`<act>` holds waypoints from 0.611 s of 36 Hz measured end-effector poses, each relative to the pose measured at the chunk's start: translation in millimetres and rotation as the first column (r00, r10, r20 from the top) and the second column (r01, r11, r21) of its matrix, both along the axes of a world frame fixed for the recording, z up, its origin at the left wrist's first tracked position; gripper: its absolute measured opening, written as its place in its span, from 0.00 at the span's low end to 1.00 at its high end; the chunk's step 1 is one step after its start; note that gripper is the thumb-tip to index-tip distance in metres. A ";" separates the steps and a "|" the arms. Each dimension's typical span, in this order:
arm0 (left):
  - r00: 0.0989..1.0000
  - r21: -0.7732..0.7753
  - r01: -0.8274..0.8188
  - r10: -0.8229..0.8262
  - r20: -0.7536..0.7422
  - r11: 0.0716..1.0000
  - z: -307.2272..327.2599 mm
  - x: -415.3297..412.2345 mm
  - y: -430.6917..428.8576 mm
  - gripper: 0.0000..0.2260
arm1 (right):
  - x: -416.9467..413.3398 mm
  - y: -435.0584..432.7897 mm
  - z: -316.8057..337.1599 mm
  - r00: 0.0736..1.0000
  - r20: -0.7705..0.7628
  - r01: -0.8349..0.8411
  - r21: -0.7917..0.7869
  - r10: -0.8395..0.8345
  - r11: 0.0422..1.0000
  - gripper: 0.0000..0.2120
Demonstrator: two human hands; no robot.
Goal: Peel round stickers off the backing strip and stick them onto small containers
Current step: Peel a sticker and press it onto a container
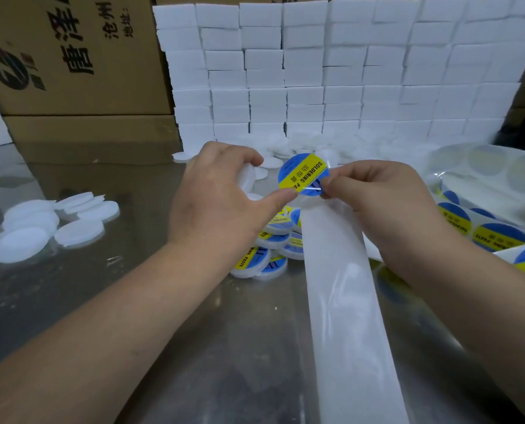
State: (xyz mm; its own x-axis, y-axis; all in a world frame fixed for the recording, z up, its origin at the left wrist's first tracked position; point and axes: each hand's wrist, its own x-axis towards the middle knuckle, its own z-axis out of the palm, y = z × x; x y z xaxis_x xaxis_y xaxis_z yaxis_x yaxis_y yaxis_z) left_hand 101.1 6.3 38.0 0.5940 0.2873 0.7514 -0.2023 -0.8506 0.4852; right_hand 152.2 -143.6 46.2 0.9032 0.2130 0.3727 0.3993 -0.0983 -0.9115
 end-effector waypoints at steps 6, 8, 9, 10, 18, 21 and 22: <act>0.995 -0.110 -0.073 0.065 -0.077 0.991 -3.7 8.7 6.4 0.10 | 3.3 -0.7 -0.2 0.992 0.037 0.121 0.042 -0.123 0.992 0.14; 0.998 -0.416 0.014 -0.036 -0.046 0.909 3.1 8.8 6.1 0.08 | 5.5 -2.9 3.5 0.989 0.032 0.139 0.076 -0.142 0.987 0.13; 0.991 -0.594 0.110 -0.132 0.007 0.797 7.6 8.0 4.4 0.08 | 5.6 -3.2 4.9 0.991 0.028 0.129 0.088 -0.132 0.988 0.13; 0.974 -0.729 0.199 -0.215 0.073 0.655 11.0 7.3 3.4 0.10 | 4.7 -3.3 5.6 0.994 0.022 0.106 0.093 -0.109 0.990 0.13; 0.884 -0.910 0.302 -0.440 0.156 0.285 12.1 6.1 3.8 0.14 | -9.7 2.8 3.1 0.982 0.014 -0.186 0.012 0.186 0.982 0.15; 0.887 -0.930 0.270 -0.441 0.139 0.250 12.9 7.0 6.9 0.13 | -11.7 2.4 4.3 0.970 0.011 -0.243 0.035 0.242 0.970 0.13; 0.891 -0.936 0.264 -0.431 0.143 0.235 13.6 7.3 7.8 0.12 | -12.1 2.4 4.5 0.967 0.007 -0.255 0.033 0.255 0.966 0.12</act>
